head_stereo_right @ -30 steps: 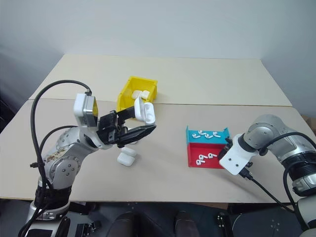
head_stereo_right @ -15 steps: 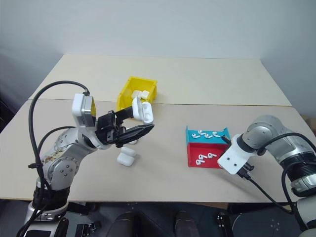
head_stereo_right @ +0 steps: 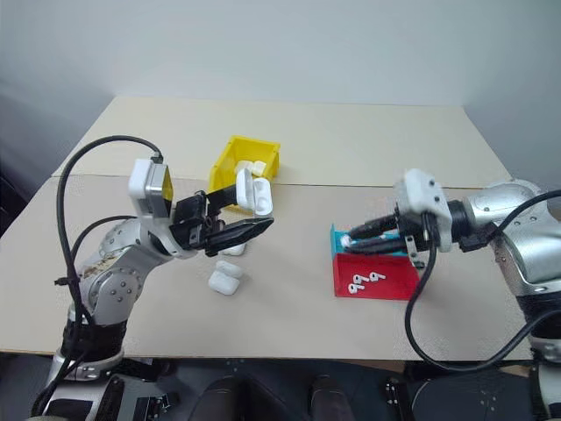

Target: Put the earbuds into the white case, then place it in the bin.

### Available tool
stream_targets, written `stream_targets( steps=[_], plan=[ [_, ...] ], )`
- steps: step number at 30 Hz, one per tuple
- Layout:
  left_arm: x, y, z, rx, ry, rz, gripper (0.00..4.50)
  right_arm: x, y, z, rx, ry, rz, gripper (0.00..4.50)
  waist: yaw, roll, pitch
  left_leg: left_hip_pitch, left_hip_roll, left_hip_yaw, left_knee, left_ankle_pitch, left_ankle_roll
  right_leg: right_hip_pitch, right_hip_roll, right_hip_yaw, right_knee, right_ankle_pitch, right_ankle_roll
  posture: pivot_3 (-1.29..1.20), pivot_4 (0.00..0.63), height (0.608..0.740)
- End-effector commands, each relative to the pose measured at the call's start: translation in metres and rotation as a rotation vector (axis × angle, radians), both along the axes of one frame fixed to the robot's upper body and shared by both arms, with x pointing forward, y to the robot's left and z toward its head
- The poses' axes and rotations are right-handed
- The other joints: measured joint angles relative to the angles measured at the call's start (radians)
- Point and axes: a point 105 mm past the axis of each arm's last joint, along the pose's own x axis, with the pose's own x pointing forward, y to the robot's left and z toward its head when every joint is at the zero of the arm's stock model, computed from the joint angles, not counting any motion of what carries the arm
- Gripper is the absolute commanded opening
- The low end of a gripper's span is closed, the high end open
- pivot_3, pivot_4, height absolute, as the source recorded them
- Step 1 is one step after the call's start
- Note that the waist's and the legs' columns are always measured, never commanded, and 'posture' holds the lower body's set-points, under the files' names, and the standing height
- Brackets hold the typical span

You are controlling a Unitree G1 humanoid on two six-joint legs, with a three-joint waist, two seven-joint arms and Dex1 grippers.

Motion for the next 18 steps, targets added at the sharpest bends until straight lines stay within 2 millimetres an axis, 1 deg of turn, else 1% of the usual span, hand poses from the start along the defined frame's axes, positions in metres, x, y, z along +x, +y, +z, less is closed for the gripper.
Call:
stream_targets(
  steps=[1, 3, 5, 8, 10, 14, 18],
  plan=[
    [-0.001, 0.001, 0.010, -0.007, -0.048, -0.025, 2.81, 0.004, 0.010, 0.033, 0.229, -0.056, -0.123, 0.64, -0.001, 0.000, 0.000, 0.000, 0.000, 0.000, 0.000, 0.000, 0.000, -0.001, 0.000, 0.000, 0.000, 0.000, 0.000, 0.00, 0.150, 0.740],
    [0.001, 0.001, 0.011, -0.006, -0.047, -0.028, 2.81, 0.007, 0.017, 0.046, 0.349, -0.069, -0.175, 0.64, 0.000, 0.000, 0.000, -0.001, 0.000, 0.000, 0.000, 0.000, 0.000, -0.001, 0.000, 0.000, 0.000, 0.000, 0.000, 0.00, 0.150, 0.740],
    [0.002, 0.000, 0.011, -0.010, -0.043, -0.032, 2.81, 0.005, 0.024, 0.057, 0.445, -0.074, -0.189, 0.64, 0.000, 0.000, 0.000, -0.001, 0.000, 0.000, 0.000, 0.000, 0.000, -0.001, 0.000, 0.000, 0.000, 0.000, 0.000, 0.00, 0.150, 0.740],
    [0.003, -0.001, 0.011, -0.014, -0.037, -0.037, 2.81, -0.002, 0.036, 0.066, 0.535, -0.050, -0.163, 0.64, 0.000, 0.000, 0.000, -0.002, 0.000, 0.000, 0.000, 0.000, 0.000, -0.002, 0.000, 0.000, 0.000, 0.000, 0.000, 0.00, 0.150, 0.740],
    [0.003, -0.002, 0.011, -0.014, -0.035, -0.041, 2.81, -0.007, 0.043, 0.068, 0.558, -0.039, -0.141, 0.64, 0.000, 0.000, 0.000, -0.002, 0.000, 0.000, 0.000, 0.000, 0.000, -0.002, 0.000, 0.000, 0.000, 0.000, 0.000, 0.00, 0.150, 0.740],
    [0.004, -0.003, 0.013, -0.006, -0.039, -0.061, 2.81, -0.022, 0.060, 0.064, 0.539, -0.036, -0.066, 0.64, 0.000, 0.000, 0.000, -0.002, 0.000, 0.000, 0.000, 0.000, 0.000, -0.002, 0.000, 0.000, 0.000, 0.000, 0.000, 0.00, 0.150, 0.740],
    [0.006, -0.004, 0.014, -0.008, -0.032, -0.093, 2.81, -0.027, 0.071, 0.062, 0.501, -0.081, -0.044, 0.64, -0.001, 0.000, 0.000, -0.002, 0.000, 0.000, 0.000, 0.000, 0.000, -0.002, 0.000, 0.000, 0.000, 0.000, 0.000, 0.00, 0.150, 0.740]
  ],
)
